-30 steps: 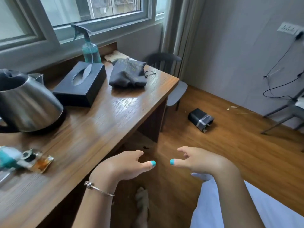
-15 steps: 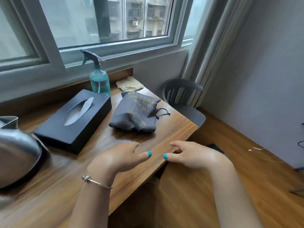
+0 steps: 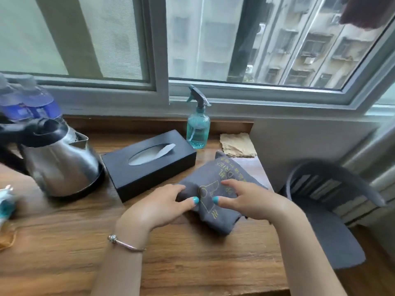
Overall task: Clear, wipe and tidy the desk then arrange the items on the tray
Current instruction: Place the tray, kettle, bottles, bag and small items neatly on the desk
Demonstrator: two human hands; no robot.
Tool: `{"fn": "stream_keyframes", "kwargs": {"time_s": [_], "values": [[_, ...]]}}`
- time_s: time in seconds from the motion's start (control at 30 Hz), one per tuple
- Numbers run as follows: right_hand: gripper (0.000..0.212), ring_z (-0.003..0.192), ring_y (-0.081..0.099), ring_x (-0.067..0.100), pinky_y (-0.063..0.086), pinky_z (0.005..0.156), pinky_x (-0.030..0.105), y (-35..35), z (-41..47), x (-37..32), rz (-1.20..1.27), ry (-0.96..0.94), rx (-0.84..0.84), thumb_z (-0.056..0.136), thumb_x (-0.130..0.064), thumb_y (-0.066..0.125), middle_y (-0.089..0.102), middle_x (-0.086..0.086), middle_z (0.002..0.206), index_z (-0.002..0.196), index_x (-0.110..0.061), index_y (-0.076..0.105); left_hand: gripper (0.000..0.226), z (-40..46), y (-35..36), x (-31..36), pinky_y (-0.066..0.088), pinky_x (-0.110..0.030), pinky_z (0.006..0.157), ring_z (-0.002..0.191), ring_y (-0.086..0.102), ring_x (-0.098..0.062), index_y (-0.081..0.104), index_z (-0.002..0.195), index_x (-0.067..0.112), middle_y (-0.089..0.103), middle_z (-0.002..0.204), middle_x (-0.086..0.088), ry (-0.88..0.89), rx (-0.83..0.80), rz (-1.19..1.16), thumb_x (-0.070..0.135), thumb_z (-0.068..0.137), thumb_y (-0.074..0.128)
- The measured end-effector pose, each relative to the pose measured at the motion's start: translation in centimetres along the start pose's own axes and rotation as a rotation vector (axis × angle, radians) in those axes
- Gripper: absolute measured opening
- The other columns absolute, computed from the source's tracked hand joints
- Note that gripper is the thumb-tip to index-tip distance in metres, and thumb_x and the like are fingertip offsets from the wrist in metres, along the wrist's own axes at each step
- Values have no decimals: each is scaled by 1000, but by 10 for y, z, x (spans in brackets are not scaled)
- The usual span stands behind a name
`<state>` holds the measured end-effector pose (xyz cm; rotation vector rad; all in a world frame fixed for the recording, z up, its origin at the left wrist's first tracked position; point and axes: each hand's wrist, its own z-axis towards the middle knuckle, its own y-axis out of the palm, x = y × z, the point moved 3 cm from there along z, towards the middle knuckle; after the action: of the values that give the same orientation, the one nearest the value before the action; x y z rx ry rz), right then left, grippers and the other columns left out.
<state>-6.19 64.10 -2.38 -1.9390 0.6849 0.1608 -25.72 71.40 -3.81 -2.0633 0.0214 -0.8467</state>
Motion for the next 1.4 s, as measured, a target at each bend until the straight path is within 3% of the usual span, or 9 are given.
{"fn": "stream_keyframes", "kwargs": {"time_s": [0.17, 0.37, 0.5, 0.6, 0.67, 0.83, 0.97, 1.07, 1.4], "values": [[72, 135, 41, 16, 32, 95, 26, -16, 37, -30, -113, -163, -84, 90, -61, 53, 40, -4, 152, 150, -29, 31, 67, -12, -23, -23, 26, -27, 111, 138, 33, -12, 35, 148, 23, 35, 153, 3, -125, 212, -82, 55, 92, 50], [79, 137, 36, 16, 30, 95, 24, -8, 69, -111, -87, -420, -92, 89, -59, 56, 34, -1, 155, 153, -28, 22, 68, -48, -77, -72, 18, -29, 115, 143, 19, -5, 29, 149, 34, 24, 156, 13, -158, 700, -179, 50, 89, 58], [85, 149, 9, 14, 16, 116, 33, 17, 83, -181, 1, -580, -55, 88, -53, 63, 4, -2, 164, 154, -35, 14, 78, -78, -133, -130, 12, -34, 117, 145, 9, -8, 23, 149, 42, 18, 159, 10, -153, 964, -72, 59, 82, 58], [95, 145, -15, 13, 12, 116, 43, 37, 92, -229, 90, -663, -5, 78, -55, 71, -29, -15, 156, 145, -60, 5, 94, -87, -168, -183, 7, -39, 117, 145, -4, -5, 19, 145, 53, 3, 160, 13, -157, 983, -10, 80, 61, 50], [102, 142, -16, 11, 14, 114, 46, 48, 99, -259, 185, -701, 71, 69, -57, 77, -32, -25, 149, 135, -74, 1, 99, -82, -188, -218, 8, -39, 117, 144, -9, -2, 30, 142, 53, -4, 158, 19, -109, 977, 21, 87, 52, 51], [109, 142, 17, 13, 24, 117, 38, 74, 120, -316, 271, -670, 195, 63, -52, 84, 7, -15, 156, 139, -70, 7, 93, -61, -211, -276, 26, -36, 115, 139, 26, -13, 44, 133, 47, 32, 147, 10, 21, 928, 32, 81, 49, 64], [119, 127, 29, -17, 28, 101, 4, 86, 132, -330, 362, -639, 262, 59, -46, 90, 31, -15, 142, 147, -57, 10, 83, -44, -216, -289, 33, -10, 100, 115, 44, 4, 51, 124, 36, 44, 121, 11, 210, 873, -194, 58, 50, 82], [122, 133, 29, -12, 30, 107, 13, 93, 136, -332, 366, -624, 303, 51, -48, 90, 32, -18, 147, 146, -57, 16, 80, -35, -213, -295, 28, 1, 91, 109, 42, 13, 50, 121, 33, 43, 115, 10, 277, 853, -273, 42, 52, 90], [115, 127, 40, -12, 37, 96, 15, 97, 139, -330, 407, -653, 367, 45, -52, 82, 38, -30, 141, 142, -61, 20, 80, -33, -206, -297, 33, -3, 90, 108, 50, 0, 53, 120, 35, 49, 112, 8, 289, 931, -357, 47, 50, 90]]}}
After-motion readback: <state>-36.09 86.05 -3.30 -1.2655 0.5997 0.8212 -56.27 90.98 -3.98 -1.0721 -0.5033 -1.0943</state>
